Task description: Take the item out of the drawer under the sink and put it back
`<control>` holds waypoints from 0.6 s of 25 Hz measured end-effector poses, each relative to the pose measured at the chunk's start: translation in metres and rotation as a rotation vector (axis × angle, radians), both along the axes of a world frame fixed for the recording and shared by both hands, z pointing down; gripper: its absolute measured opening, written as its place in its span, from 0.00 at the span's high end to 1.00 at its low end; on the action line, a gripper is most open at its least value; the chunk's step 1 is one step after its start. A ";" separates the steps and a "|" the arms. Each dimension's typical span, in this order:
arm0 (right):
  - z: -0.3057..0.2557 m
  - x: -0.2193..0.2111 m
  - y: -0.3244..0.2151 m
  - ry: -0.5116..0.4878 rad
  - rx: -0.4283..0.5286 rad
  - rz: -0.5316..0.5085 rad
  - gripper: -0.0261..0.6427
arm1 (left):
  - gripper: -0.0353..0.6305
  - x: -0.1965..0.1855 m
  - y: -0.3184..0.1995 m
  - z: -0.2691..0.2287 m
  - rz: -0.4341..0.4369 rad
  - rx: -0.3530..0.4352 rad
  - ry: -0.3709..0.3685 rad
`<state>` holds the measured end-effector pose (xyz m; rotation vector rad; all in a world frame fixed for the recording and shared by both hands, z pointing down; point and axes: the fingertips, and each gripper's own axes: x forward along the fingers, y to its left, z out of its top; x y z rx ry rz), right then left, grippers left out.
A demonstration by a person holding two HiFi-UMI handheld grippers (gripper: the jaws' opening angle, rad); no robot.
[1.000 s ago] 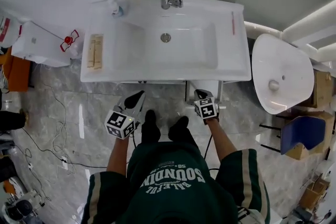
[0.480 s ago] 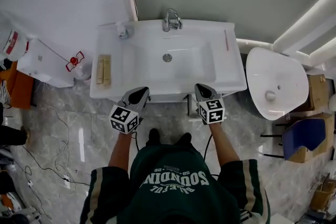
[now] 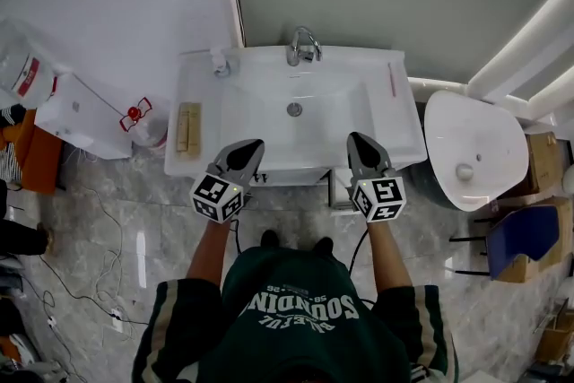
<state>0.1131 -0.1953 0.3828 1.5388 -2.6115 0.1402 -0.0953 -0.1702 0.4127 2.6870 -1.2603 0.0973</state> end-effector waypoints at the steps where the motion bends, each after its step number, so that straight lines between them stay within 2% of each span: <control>1: -0.003 -0.003 0.000 0.000 0.011 0.000 0.96 | 0.87 -0.002 -0.001 -0.001 0.002 0.003 -0.001; 15: 0.005 -0.016 0.007 0.019 0.003 0.003 0.96 | 0.87 -0.013 0.004 0.007 0.008 -0.017 0.000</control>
